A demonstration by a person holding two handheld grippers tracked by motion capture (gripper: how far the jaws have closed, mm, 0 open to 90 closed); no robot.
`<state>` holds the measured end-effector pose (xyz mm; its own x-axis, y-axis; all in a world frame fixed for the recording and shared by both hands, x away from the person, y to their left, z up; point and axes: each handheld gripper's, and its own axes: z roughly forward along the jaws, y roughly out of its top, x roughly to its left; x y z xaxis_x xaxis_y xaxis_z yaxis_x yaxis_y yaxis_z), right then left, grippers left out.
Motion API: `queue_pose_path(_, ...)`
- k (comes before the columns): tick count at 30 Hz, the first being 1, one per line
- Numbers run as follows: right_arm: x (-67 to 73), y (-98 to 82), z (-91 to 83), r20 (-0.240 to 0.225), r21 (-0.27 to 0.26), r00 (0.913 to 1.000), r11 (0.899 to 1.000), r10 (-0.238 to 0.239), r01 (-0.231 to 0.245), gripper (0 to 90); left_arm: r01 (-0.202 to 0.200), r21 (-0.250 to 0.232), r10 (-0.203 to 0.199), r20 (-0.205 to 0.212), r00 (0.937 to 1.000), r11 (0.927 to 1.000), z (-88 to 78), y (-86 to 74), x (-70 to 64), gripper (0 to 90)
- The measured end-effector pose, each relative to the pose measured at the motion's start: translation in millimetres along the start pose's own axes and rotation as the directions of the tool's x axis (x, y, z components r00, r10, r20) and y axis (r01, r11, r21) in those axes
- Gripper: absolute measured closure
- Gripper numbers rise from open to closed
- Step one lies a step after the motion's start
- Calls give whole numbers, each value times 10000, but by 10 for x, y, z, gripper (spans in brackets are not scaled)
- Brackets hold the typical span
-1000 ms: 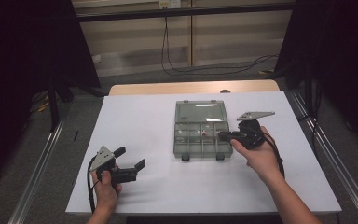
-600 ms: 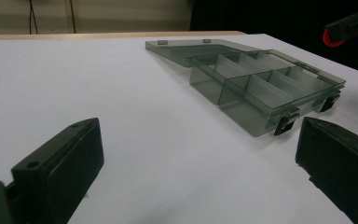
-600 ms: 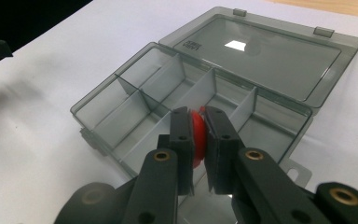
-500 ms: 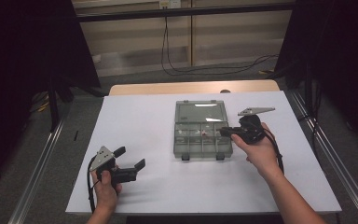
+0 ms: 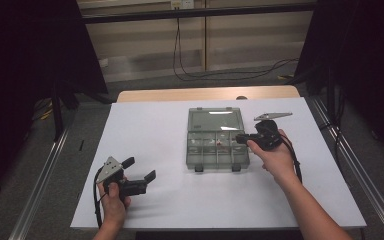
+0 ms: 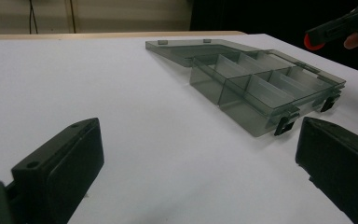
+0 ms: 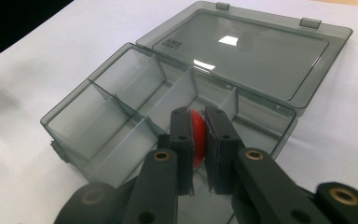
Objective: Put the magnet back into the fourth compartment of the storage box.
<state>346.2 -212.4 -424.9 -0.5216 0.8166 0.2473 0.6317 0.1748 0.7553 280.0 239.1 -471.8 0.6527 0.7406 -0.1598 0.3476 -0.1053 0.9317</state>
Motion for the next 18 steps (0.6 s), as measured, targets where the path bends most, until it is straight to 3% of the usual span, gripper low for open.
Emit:
queue_pose_path(10,-73,-12,110,252,206,9994,9995,250,-255,832,-14,-9,14,35,10000,10000,0,0,3,9)
queue_pose_path(18,-97,-25,208,328,299,9993,9993,191,-201,832,-17,-3,17,43,10000,10000,-1,0,2,9)
